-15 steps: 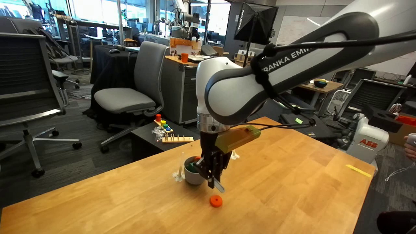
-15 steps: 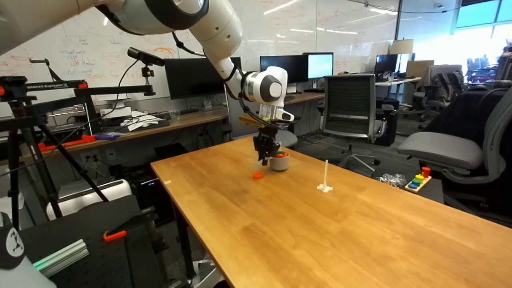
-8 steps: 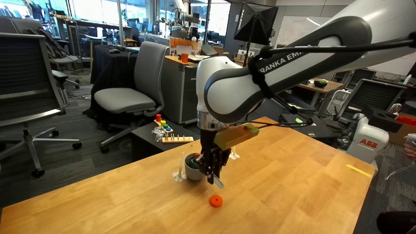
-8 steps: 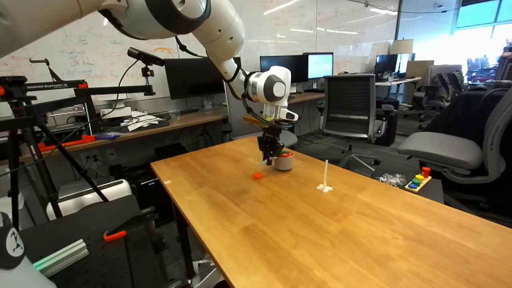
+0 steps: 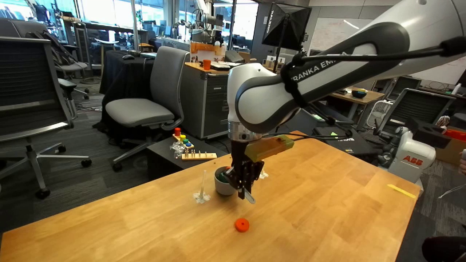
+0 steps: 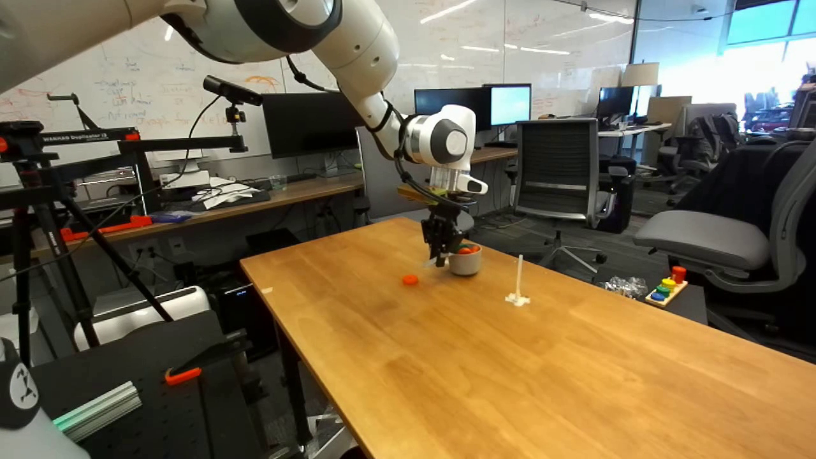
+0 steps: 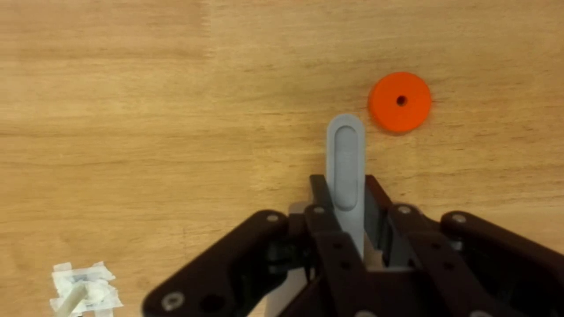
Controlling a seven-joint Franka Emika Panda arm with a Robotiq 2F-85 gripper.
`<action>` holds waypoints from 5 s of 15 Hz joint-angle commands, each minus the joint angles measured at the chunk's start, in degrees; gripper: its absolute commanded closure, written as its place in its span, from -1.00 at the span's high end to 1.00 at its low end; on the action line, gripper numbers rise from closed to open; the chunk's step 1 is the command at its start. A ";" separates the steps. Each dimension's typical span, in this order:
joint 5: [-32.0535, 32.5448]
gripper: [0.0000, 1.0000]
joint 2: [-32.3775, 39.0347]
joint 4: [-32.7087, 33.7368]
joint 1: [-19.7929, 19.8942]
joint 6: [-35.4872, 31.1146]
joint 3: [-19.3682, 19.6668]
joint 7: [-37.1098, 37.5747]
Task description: Put all the blocks and rings in the cup
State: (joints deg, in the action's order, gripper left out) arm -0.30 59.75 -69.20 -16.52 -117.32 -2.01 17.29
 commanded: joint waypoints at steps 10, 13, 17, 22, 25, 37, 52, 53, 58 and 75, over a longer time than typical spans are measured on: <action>-2.42 -0.79 -5.79 -10.33 5.26 -6.63 0.10 0.88; -2.96 -0.43 -6.76 -12.63 5.93 -8.09 -0.05 0.75; -3.61 0.39 -8.01 -14.58 5.87 -8.74 -0.20 0.83; -3.51 1.00 -8.57 -14.91 5.18 -8.56 -0.60 0.89; -3.26 1.00 -8.48 -14.18 3.97 -7.96 -1.25 1.07; -2.56 1.00 -10.74 -10.30 -0.67 -1.99 -1.73 2.76; -1.20 1.00 3.84 1.38 -3.88 1.89 -2.37 1.45; -1.16 1.00 4.13 2.00 -3.97 2.41 -2.31 1.44; -1.35 1.00 5.12 4.14 -3.50 4.94 -1.90 1.61; -0.90 -0.02 8.34 8.96 -3.28 8.37 -1.34 1.27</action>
State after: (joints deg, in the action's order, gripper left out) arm -2.13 66.86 -63.59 -19.58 -111.22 -3.63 19.00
